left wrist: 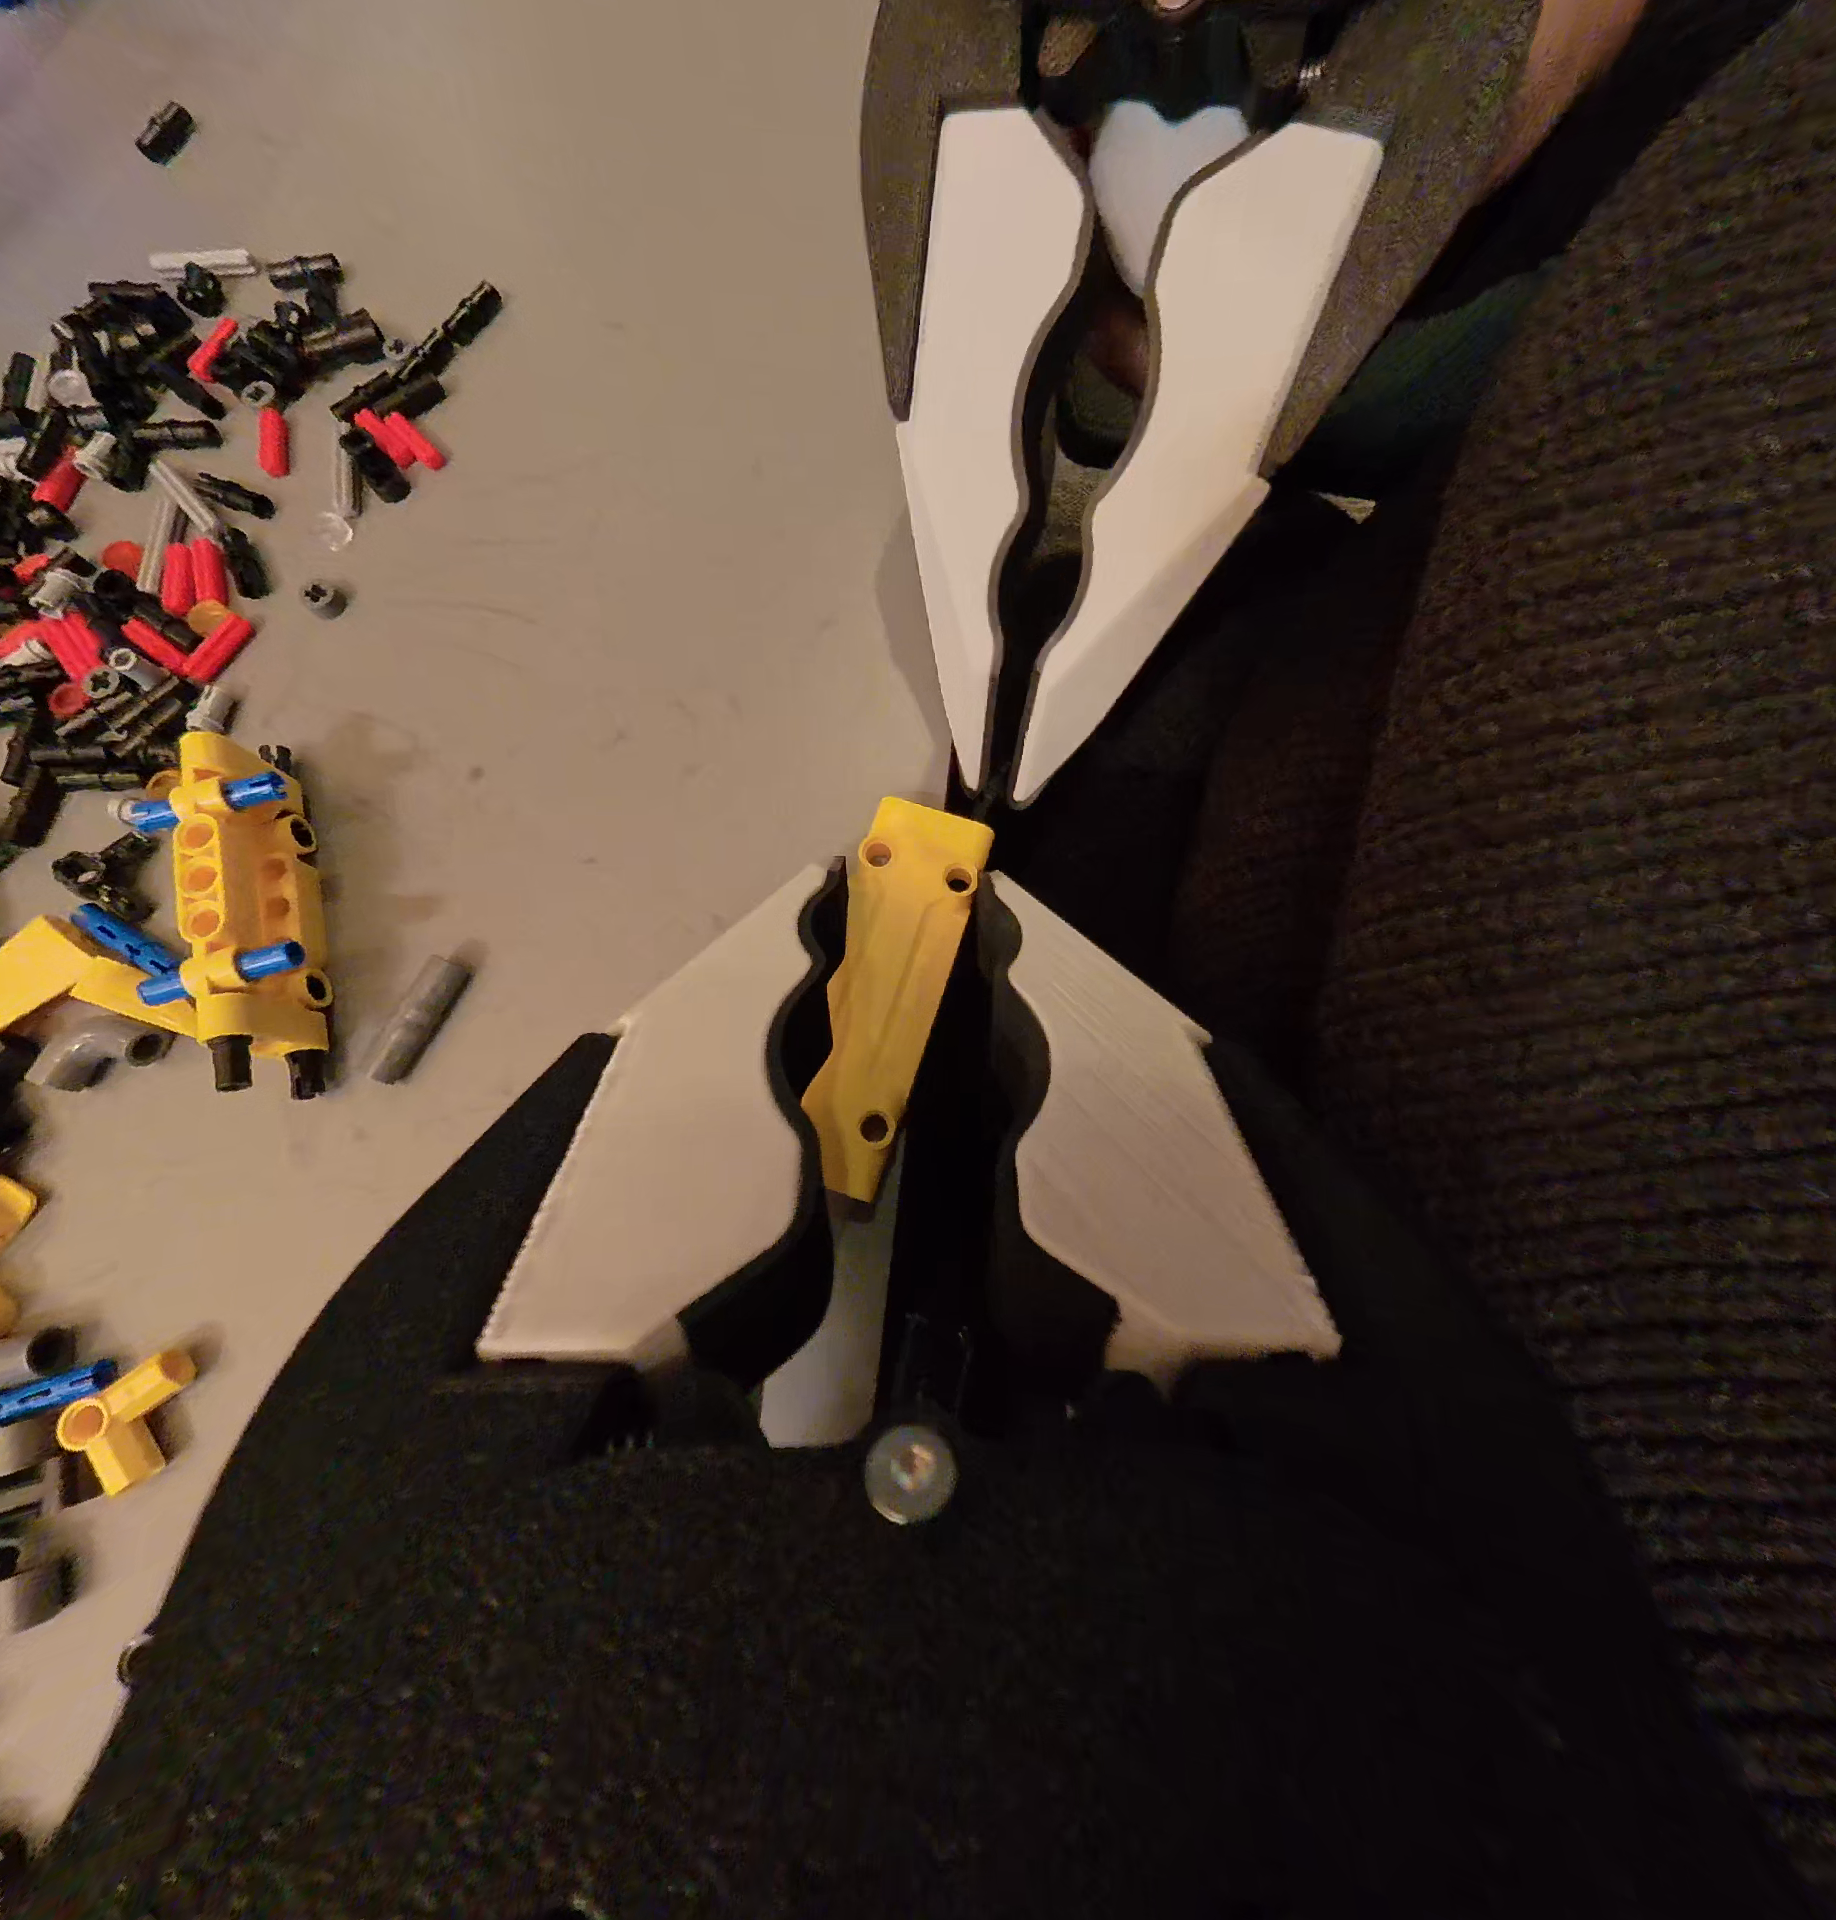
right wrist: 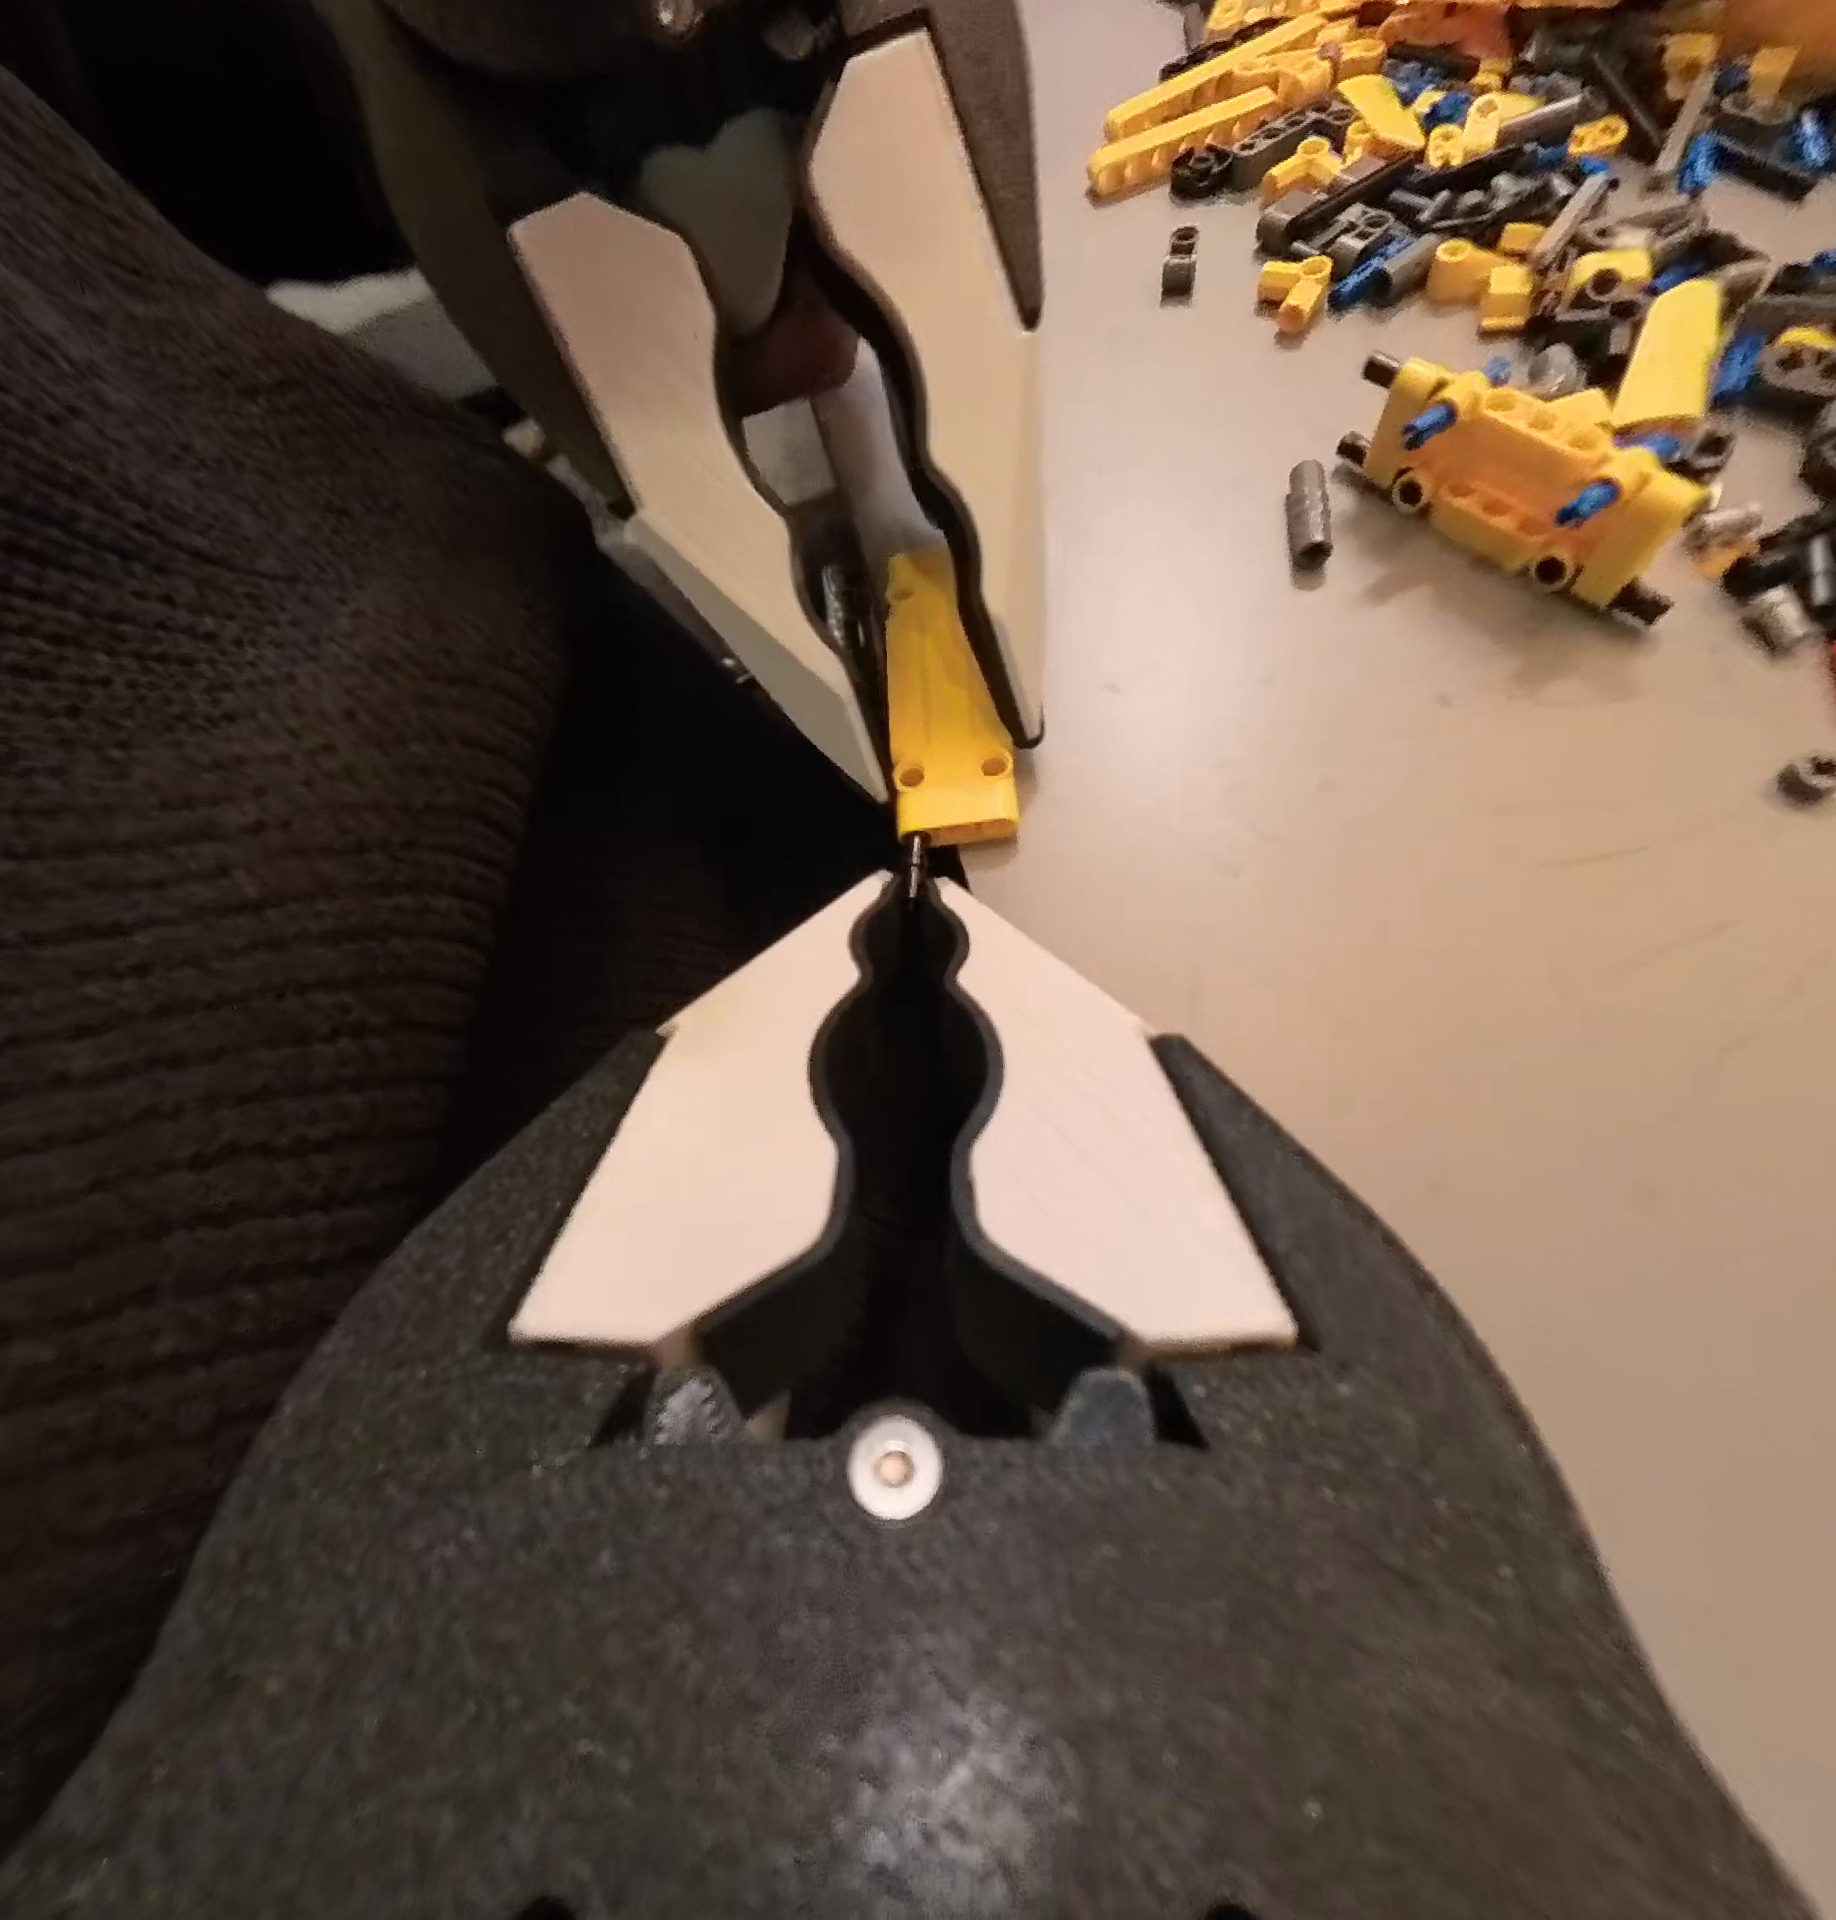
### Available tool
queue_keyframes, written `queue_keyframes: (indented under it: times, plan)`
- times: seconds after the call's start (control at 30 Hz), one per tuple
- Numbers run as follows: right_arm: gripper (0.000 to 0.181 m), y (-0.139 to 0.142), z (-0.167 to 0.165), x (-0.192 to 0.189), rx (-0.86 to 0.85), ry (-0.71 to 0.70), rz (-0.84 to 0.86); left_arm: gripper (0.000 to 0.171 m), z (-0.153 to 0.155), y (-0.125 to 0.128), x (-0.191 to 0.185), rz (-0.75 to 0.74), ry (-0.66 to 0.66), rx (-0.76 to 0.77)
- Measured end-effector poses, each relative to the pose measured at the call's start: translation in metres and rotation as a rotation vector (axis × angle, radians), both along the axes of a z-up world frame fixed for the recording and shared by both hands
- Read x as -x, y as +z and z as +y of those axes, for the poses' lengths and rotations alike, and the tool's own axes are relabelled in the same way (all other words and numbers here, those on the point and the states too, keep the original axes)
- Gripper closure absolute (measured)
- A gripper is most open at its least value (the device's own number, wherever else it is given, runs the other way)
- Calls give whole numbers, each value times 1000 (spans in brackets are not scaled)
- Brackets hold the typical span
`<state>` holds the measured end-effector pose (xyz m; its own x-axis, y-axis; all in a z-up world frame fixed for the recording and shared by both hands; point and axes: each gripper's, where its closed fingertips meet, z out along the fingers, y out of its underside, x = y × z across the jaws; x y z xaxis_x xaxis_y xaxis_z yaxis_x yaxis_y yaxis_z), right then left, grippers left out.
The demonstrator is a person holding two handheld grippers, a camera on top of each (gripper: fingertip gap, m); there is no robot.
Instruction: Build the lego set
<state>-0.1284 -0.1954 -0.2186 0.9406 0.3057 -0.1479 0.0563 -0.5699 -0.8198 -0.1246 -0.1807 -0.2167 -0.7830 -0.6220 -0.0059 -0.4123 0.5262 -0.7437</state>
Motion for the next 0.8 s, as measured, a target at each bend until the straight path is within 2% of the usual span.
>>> queue_keyframes:
  times: [0.27,0.5,0.8]
  plan:
    - [180,0,4,-2,-22,32,-226,147,3,0,-1,10,15,1]
    - [180,0,8,-3,-70,105,-540,147,1,0,-1,13,11,15]
    - [177,-1,6,-6,-27,90,-470,147,0,0,-2,-18,22,6]
